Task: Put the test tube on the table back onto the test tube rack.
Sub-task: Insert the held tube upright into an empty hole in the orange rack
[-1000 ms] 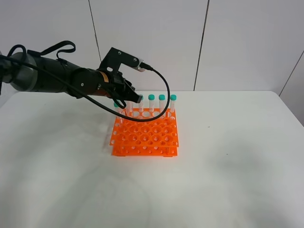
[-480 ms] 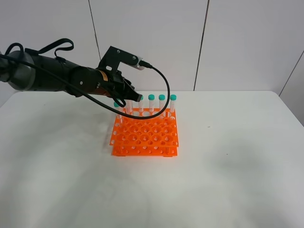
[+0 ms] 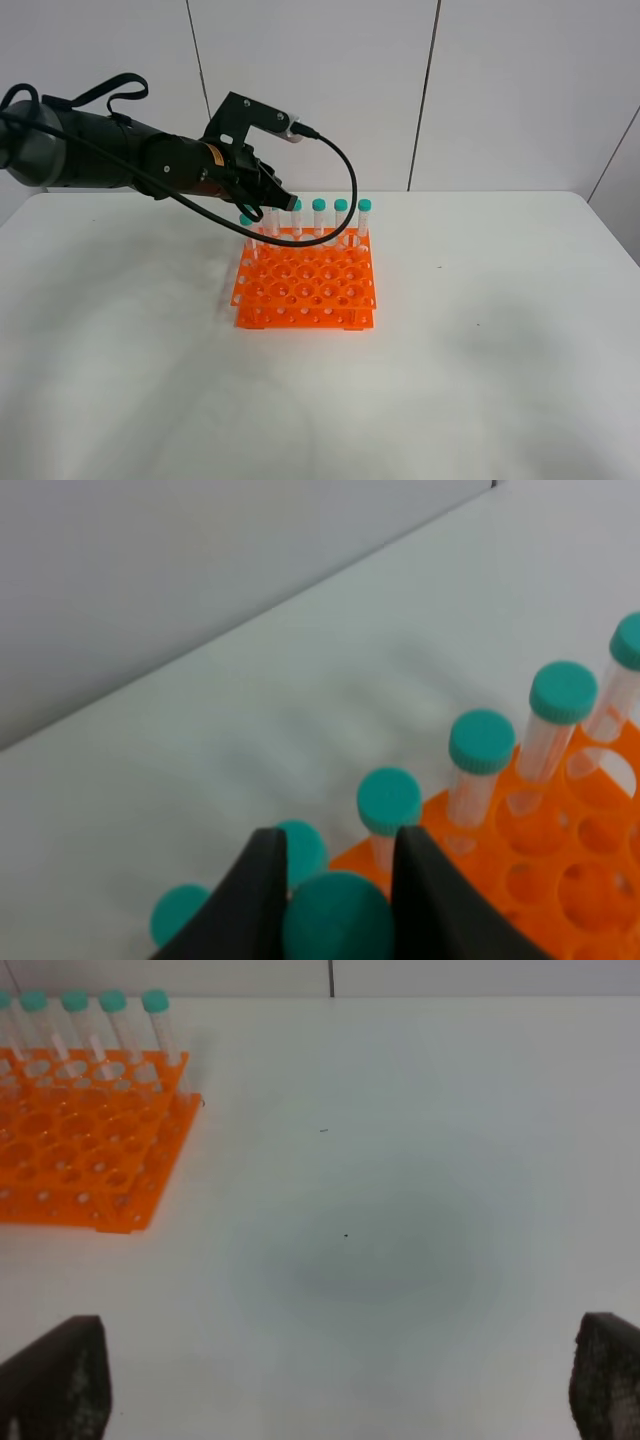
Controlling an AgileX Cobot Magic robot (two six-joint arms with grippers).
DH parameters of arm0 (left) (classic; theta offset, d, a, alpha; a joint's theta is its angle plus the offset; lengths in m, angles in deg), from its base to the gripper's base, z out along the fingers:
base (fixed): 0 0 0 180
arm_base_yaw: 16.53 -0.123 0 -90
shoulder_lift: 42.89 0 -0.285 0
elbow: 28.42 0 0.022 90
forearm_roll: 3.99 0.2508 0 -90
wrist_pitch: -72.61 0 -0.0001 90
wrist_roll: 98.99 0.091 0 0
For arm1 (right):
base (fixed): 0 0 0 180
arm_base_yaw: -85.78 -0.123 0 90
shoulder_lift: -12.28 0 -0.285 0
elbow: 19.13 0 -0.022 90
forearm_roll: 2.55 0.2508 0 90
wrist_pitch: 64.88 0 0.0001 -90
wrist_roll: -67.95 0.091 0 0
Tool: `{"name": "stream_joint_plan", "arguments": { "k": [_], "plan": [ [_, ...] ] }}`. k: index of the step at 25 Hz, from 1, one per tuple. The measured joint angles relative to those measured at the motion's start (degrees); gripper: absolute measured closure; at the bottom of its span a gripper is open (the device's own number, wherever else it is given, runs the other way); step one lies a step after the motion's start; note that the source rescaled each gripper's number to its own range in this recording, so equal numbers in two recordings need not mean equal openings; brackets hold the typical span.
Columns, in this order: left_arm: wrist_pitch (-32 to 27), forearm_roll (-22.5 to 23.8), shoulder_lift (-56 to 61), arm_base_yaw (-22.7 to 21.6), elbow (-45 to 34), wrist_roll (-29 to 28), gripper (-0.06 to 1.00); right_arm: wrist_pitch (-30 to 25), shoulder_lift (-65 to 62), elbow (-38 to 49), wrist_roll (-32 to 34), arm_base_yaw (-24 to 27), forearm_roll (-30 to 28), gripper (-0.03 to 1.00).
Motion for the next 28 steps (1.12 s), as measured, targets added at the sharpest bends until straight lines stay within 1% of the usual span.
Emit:
{"name": "stream_joint_plan", "arguments": {
  "k": [6, 12, 28],
  "plan": [
    [0.87, -1.09, -0.93, 0.00, -0.05, 0.00, 0.94, 0.00, 0.00, 0.00, 0.00, 0.00, 0.00, -0.03],
    [2.27, -1.10, -0.93, 0.00, -0.05, 0.00, 0.94, 0.00, 0.00, 0.00, 0.00, 0.00, 0.00, -0.03],
    [0.56, -1.37, -0.93, 0.00, -0.05, 0.00, 0.94, 0.00, 0.00, 0.00, 0.00, 0.00, 0.00, -0.03]
  ]
}}
